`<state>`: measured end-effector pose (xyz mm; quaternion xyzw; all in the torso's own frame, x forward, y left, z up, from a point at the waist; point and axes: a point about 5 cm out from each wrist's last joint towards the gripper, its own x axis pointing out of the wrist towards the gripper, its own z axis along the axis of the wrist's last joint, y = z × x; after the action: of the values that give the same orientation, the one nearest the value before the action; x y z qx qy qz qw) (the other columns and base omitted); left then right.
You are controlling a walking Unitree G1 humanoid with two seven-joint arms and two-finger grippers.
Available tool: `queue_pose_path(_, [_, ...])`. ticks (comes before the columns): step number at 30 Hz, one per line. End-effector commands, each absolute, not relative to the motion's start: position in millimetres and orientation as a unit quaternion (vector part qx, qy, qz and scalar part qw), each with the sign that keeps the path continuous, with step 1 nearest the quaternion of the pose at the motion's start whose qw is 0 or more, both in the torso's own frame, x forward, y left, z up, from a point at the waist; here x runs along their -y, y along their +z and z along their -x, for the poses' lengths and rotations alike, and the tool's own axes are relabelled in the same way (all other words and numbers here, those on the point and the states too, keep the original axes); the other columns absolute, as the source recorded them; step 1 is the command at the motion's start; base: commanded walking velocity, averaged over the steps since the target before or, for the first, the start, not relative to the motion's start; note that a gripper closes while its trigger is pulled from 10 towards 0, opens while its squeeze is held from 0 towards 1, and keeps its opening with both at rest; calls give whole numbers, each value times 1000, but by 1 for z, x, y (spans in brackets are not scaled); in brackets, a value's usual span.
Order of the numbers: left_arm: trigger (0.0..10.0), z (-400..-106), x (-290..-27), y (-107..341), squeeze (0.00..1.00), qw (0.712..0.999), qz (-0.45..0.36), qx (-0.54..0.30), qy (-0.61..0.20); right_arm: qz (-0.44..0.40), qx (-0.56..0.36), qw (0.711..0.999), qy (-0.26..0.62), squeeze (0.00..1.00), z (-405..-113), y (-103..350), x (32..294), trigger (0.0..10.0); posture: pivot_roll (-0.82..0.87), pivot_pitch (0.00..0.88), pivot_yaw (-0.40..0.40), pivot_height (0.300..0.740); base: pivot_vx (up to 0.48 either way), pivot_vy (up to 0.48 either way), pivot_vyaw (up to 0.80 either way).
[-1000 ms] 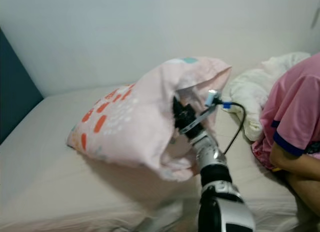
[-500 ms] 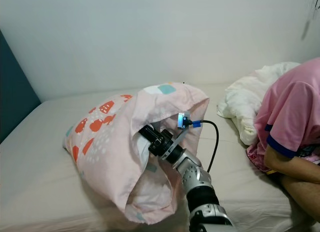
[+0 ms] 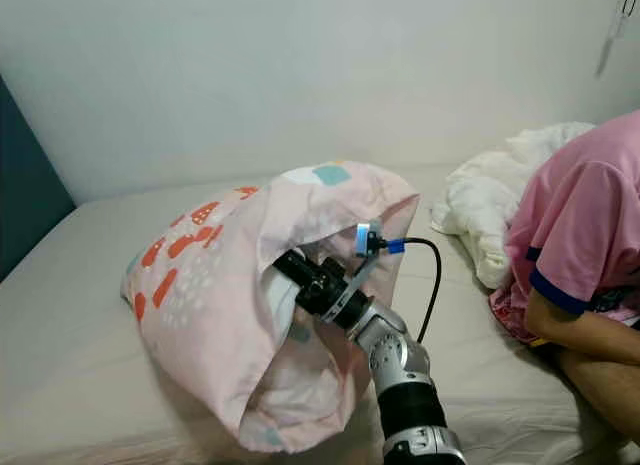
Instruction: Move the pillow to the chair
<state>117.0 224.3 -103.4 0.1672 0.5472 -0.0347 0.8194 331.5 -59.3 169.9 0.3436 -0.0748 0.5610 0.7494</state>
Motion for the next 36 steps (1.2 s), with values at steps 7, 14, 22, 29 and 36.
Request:
queue_pose_path(7, [10000,-129,-205,-103,0,835,-142,-529,-51,-347,88,732,580,0,-323,180,46,0,-7,0,13,401,0,0,0])
queue_pose_path(14, [10000,-132,-208,-101,0,840,-134,-525,-40,-344,79,741,572,0,-323,177,49,0,-12,0,18,425,0,0,0])
queue_pose_path(22, [10000,-128,-213,-103,0,827,-140,-543,-27,-346,73,751,558,0,-323,174,50,0,-15,0,25,459,-179,0,0])
queue_pose_path(29, [10000,-126,-212,-104,0,824,-143,-547,-31,-347,73,753,555,0,-322,174,51,0,-19,0,28,473,-475,0,0])
queue_pose_path(36, [10000,-126,-210,-104,0,829,-138,-542,-29,-348,74,755,550,0,-322,174,53,0,-18,8,29,492,-220,0,0])
